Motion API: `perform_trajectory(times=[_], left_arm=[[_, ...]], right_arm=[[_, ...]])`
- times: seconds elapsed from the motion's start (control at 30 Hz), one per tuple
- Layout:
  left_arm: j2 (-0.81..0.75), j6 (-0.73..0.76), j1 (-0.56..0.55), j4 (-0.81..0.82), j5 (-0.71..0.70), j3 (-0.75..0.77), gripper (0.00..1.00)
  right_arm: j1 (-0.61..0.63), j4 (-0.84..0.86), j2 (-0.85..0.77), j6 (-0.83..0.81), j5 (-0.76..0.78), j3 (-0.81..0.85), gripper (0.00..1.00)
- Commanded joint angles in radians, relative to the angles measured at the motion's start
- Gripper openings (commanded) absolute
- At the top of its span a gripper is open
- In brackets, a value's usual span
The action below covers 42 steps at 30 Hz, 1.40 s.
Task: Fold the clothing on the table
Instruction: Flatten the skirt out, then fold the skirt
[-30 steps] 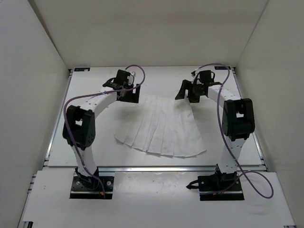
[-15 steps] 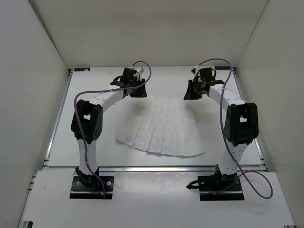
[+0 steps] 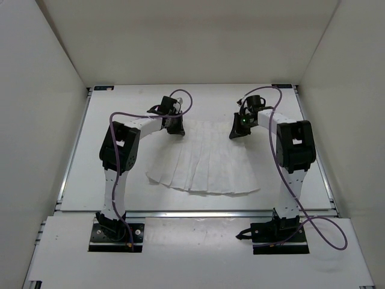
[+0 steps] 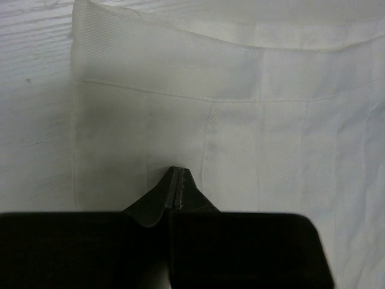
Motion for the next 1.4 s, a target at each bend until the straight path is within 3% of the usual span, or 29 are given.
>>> perform_trajectory(times=[0.0, 0.23, 0.3, 0.37, 0.4, 0.43, 0.47, 0.5, 0.57, 0.6, 0.8, 1.07, 1.37], left_arm=[[-0.027, -0.006, 0.009, -0.051, -0.096, -0.021, 0.00], [-0.090, 0.008, 0.021, -0.049, -0.081, -0.085, 0.00], [-0.096, 0.016, 0.026, -0.046, -0.067, -0.076, 0.07], [-0.104, 0.013, 0.040, -0.049, -0.053, -0.052, 0.23], [-0.114, 0.011, 0.050, -0.058, -0.048, -0.026, 0.27], [-0.124, 0.016, 0.054, -0.060, -0.051, -0.001, 0.38], [-0.124, 0.017, 0.067, -0.055, -0.056, 0.008, 0.50], [-0.131, 0.022, 0.069, -0.060, -0.056, 0.027, 0.56], [-0.139, 0.031, 0.087, -0.051, -0.057, 0.056, 0.65], [-0.144, 0.036, 0.095, -0.055, -0.065, 0.062, 0.68], [-0.156, 0.013, 0.132, 0.030, -0.122, 0.016, 0.69], [-0.110, -0.024, 0.117, 0.090, -0.120, -0.036, 0.68], [-0.069, -0.075, 0.106, 0.149, -0.120, -0.073, 0.65]], right_arm=[[-0.007, 0.011, 0.055, -0.032, 0.016, 0.070, 0.01], [0.028, -0.093, 0.222, -0.052, -0.004, 0.315, 0.01], [0.032, -0.124, 0.227, -0.066, 0.000, 0.373, 0.00], [0.034, -0.110, 0.198, -0.087, -0.004, 0.377, 0.04], [0.034, -0.086, 0.169, -0.086, -0.033, 0.365, 0.13], [0.025, -0.045, 0.138, -0.089, -0.059, 0.345, 0.29], [0.017, -0.032, 0.129, -0.075, -0.066, 0.334, 0.36], [0.013, -0.009, 0.106, -0.072, -0.070, 0.320, 0.45], [-0.012, 0.018, 0.072, -0.043, -0.107, 0.308, 0.55], [-0.020, 0.040, 0.060, -0.032, -0.113, 0.312, 0.55], [-0.063, 0.202, 0.036, -0.024, -0.073, 0.271, 0.65], [-0.080, -0.006, 0.236, -0.103, -0.018, 0.513, 0.66], [-0.057, 0.026, 0.274, -0.109, -0.035, 0.486, 0.66]])
